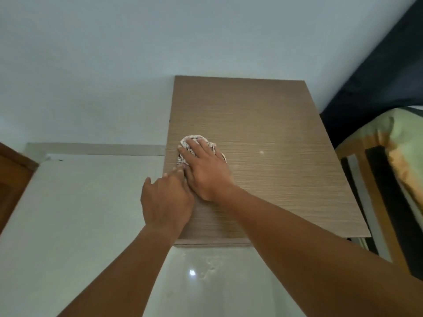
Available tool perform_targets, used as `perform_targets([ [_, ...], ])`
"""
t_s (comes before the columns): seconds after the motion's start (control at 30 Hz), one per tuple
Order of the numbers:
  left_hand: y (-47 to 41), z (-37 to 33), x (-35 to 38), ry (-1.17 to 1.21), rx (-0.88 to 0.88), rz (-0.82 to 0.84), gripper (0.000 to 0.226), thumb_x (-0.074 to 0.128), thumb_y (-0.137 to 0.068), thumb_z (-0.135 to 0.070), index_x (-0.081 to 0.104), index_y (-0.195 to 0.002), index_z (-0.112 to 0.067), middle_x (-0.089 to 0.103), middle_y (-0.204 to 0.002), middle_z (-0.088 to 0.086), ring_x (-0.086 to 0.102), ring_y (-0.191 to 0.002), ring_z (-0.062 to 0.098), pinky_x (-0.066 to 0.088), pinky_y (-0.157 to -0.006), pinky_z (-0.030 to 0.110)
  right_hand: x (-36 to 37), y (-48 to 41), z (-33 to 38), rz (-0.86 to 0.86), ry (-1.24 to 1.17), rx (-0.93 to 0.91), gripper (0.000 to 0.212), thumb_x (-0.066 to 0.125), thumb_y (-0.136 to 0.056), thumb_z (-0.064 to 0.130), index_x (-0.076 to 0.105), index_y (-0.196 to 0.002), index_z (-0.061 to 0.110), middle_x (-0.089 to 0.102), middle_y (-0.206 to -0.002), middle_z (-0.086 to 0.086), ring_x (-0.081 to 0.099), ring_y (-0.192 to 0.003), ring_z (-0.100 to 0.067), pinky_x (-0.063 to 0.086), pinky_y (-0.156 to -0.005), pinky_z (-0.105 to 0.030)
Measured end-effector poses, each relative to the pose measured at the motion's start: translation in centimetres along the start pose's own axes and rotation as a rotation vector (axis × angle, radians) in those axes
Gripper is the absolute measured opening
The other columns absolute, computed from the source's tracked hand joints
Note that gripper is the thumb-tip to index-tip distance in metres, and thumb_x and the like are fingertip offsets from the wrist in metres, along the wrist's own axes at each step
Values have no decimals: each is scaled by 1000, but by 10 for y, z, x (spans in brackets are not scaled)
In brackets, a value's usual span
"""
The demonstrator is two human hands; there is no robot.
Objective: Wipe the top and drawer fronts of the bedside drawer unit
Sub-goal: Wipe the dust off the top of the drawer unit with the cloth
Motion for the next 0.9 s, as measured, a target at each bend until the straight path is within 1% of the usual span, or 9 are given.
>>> perform_targets([
  [0.1, -39, -13, 5, -53, -42, 49, 33, 36, -100, -28, 68, -107, -22, 73, -94, 6, 67, -89, 28, 44, -78, 36, -7, -46, -20, 7, 17, -22, 50, 28, -106, 40, 30, -155, 29, 19, -166, 5, 8, -155, -22, 6, -125, -48],
  [0.2, -69, -20, 11, -97, -53, 96, 32, 38, -100, -29, 68, -96, -19, 72, -92, 6, 66, -87, 27, 40, -75, 34, -16, -94, -39, 7, 13, -45, 50, 28, -106, 41, 31, -155, 29, 21, -166, 4, 9, -155, -21, 5, -124, -47],
  [0.3, -73, -20, 18, -132, -66, 70, 31, 36, -101, -28, 66, -100, -23, 72, -90, 4, 67, -86, 25, 41, -85, 36, -23, -134, -57, -18, 24, -10, 50, 28, -106, 40, 32, -155, 28, 22, -166, 3, 10, -155, -20, 6, -124, -47],
  [0.43, -70, -14, 23, -125, -140, 96, 33, 37, -102, -36, 68, -109, -24, 74, -97, 4, 68, -94, 25, 37, -106, 47, -23, -148, -74, -67, 4, 137, 51, 28, -104, 41, 35, -153, 27, 24, -165, 1, 11, -154, -23, 8, -124, -48],
  [0.57, -70, -20, 28, -176, -127, 208, 52, 36, -97, -57, 49, -141, -32, 64, -130, -1, 61, -118, 21, 19, -116, 55, -29, -108, -103, -182, -43, 451, 54, 29, -102, 42, 34, -153, 27, 22, -166, -1, 9, -155, -26, 5, -124, -52],
  [0.63, -66, -25, 30, -180, -108, 235, 67, 32, -93, -67, 42, -147, -28, 51, -146, -2, 47, -135, 22, 10, -116, 61, -34, -72, -118, -192, -40, 544, 56, 29, -101, 43, 31, -154, 27, 20, -166, -1, 8, -155, -26, 3, -123, -54],
  [0.7, -57, -32, 31, -151, -100, 247, 76, 28, -91, -71, 32, -152, -25, 29, -160, -1, 26, -147, 26, 0, -114, 66, -39, -32, -130, -210, -29, 585, 56, 31, -100, 44, 32, -154, 27, 20, -166, -1, 9, -155, -26, 4, -123, -55],
  [0.8, -28, -39, 35, -84, -73, 209, 82, 26, -88, -75, 27, -153, -26, 14, -165, 5, 6, -151, 32, -15, -109, 66, -46, 31, -146, -220, -1, 647, 57, 29, -101, 46, 30, -155, 28, 20, -166, 1, 9, -155, -23, 4, -123, -55],
  [0.9, 20, -37, 40, -37, -17, 136, 78, 28, -87, -74, 38, -149, -26, 18, -164, 8, 3, -151, 33, -23, -106, 63, -50, 91, -161, -246, 28, 774, 57, 28, -101, 46, 29, -156, 28, 18, -167, 1, 7, -155, -23, 3, -123, -56],
])
Point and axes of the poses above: each hand's wrist, its own y-axis away from the middle knuckle, its own x-axis out of the palm, z = x × y, the point moved 3 cm from there along -y, towards the middle knuckle
